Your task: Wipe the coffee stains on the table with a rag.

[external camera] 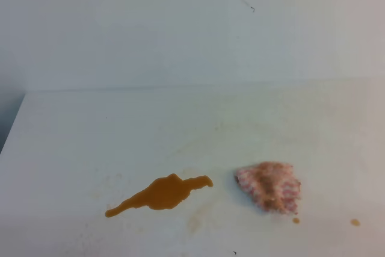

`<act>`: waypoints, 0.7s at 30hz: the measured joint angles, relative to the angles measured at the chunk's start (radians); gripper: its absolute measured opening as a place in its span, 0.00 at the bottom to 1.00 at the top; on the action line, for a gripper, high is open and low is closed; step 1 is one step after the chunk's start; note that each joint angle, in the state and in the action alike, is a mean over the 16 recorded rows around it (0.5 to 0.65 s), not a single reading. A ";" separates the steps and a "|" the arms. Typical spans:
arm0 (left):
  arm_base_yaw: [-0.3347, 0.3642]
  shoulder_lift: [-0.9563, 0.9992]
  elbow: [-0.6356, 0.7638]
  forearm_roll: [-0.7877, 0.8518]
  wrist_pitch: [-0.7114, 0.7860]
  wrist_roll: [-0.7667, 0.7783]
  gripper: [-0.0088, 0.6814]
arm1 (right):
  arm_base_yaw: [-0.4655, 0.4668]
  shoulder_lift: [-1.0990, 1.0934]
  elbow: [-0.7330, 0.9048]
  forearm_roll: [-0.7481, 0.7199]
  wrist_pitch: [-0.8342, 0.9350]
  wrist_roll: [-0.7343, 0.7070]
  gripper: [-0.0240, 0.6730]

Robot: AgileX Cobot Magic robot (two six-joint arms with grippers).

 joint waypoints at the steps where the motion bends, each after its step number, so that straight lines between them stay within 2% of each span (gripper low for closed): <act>1: 0.000 0.000 0.000 0.000 0.000 0.000 0.01 | 0.000 0.000 0.001 0.003 -0.026 0.000 0.03; 13: 0.000 0.000 0.000 0.000 0.001 0.000 0.01 | 0.000 0.000 -0.013 0.109 -0.474 0.010 0.03; 17: 0.000 0.000 0.000 0.000 0.001 0.000 0.01 | 0.000 0.000 -0.059 0.153 -0.531 0.016 0.03; 21: 0.000 0.000 0.000 0.000 0.001 0.000 0.01 | 0.000 0.014 -0.136 0.189 -0.499 0.023 0.03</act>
